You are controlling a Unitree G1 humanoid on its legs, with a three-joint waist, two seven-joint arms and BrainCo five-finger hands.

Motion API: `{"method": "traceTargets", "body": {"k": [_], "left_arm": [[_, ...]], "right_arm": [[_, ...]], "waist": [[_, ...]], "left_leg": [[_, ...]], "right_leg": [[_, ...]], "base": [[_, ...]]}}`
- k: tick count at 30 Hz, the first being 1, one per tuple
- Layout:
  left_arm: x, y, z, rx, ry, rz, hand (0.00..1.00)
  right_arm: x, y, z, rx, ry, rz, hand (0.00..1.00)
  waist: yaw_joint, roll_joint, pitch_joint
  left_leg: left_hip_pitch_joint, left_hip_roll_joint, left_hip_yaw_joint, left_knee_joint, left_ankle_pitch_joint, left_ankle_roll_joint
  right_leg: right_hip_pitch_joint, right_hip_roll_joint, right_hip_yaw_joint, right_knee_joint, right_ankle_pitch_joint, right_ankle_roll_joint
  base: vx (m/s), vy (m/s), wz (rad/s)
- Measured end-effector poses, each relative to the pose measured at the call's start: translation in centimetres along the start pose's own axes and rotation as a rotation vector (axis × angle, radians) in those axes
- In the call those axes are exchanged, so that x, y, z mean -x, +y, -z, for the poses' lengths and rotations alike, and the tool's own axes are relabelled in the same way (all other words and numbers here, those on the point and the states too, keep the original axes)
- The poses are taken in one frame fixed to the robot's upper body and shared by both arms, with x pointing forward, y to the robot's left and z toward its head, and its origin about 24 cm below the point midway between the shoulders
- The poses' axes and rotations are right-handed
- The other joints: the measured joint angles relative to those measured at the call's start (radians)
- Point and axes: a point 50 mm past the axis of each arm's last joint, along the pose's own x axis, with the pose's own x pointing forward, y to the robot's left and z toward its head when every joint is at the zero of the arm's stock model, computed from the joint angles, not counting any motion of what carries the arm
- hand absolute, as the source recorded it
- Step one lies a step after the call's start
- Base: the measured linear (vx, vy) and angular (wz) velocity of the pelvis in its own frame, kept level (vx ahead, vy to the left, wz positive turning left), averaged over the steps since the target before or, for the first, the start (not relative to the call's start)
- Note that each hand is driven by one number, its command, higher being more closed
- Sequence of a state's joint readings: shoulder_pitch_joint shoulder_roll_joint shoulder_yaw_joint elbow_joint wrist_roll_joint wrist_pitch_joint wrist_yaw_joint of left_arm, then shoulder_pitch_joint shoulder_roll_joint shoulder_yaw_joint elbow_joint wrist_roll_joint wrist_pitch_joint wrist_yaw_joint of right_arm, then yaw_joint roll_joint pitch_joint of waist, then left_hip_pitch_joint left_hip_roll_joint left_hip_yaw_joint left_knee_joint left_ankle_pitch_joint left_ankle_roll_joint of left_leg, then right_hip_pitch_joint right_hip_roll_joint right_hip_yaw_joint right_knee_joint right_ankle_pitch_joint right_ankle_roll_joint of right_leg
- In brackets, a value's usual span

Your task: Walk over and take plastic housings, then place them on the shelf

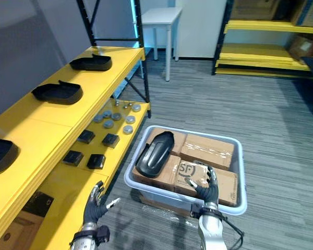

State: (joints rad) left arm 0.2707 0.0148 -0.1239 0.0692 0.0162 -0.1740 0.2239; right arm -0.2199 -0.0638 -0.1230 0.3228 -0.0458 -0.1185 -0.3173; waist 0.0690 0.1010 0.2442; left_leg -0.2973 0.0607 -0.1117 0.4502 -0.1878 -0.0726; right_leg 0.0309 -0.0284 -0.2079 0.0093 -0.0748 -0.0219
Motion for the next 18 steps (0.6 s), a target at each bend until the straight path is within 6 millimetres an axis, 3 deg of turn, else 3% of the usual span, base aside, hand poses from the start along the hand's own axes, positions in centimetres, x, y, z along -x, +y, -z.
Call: {"method": "traceTargets", "body": {"k": [1, 3, 4, 6, 10, 13, 18], "left_arm": [[0.5, 0.1, 0.6, -0.005, 0.028, 0.009, 0.0], [1.3, 0.1, 1.7, -0.012, 0.078, 0.016, 0.0], [1.4, 0.1, 2.1, -0.022, 0.092, 0.025, 0.0], [1.0, 0.4, 2.1, -0.043, 0.088, 0.038, 0.0], [0.5, 0.6, 1.6, -0.063, 0.066, 0.05, 0.0], [-0.5, 0.5, 0.7, -0.06, 0.021, 0.038, 0.0], [-1.7, 0.2, -0.3, -0.049, -0.021, -0.016, 0.0]], "right_arm": [[-0.9, 0.8, -0.4, -0.004, 0.005, 0.001, 0.0], [-1.8, 1.6, -0.6, 0.0, 0.024, 0.01, 0.0], [-2.0, 2.0, -0.7, -0.007, 0.031, 0.017, 0.0], [-2.7, 3.4, -2.0, -0.025, 0.02, 0.0, 0.0], [-5.1, 5.9, -4.9, -0.015, -0.008, -0.024, 0.0], [-6.9, 5.9, -6.1, -0.042, 0.028, 0.038, 0.0], [-9.4, 4.1, -8.0, 0.001, 0.066, 0.164, 0.0]], "waist": [[0.005, -0.001, 0.001], [0.018, 0.009, -0.003], [0.038, -0.014, 0.011], [0.049, -0.039, 0.027], [0.08, -0.052, 0.04], [0.091, -0.057, 0.055], [0.109, -0.058, 0.15]], "left_leg": [[0.003, -0.01, -0.05, -0.112, 0.023, 0.004], [0.029, 0.001, -0.047, -0.201, 0.148, -0.021], [0.04, -0.016, -0.02, -0.19, 0.153, -0.002], [0.005, -0.041, 0.002, -0.129, 0.123, 0.031], [-0.005, -0.047, 0.065, -0.156, 0.118, 0.041], [-0.025, -0.039, 0.079, -0.201, 0.134, 0.059], [-0.031, -0.012, 0.081, -0.225, 0.152, 0.055]], "right_leg": [[0.002, -0.02, 0.006, 0.001, -0.008, 0.016], [0.017, -0.034, 0.023, 0.003, -0.02, 0.056], [0.022, -0.058, 0.044, 0.007, -0.02, 0.069], [0.014, -0.085, 0.086, 0.0, 0.003, 0.107], [-0.04, -0.108, 0.145, -0.002, 0.039, 0.124], [-0.086, -0.106, 0.144, -0.018, 0.073, 0.126], [-0.101, -0.08, 0.14, -0.033, 0.112, 0.125]], "base": [[0.1, 0.193, -0.13], [0.17, 0.216, -0.26], [0.26, 0.232, -0.19], [0.31, 0.302, -0.07], [0.15, 0.121, -0.37], [0.11, 0.065, -0.21], [0.01, -0.008, -0.07]]}}
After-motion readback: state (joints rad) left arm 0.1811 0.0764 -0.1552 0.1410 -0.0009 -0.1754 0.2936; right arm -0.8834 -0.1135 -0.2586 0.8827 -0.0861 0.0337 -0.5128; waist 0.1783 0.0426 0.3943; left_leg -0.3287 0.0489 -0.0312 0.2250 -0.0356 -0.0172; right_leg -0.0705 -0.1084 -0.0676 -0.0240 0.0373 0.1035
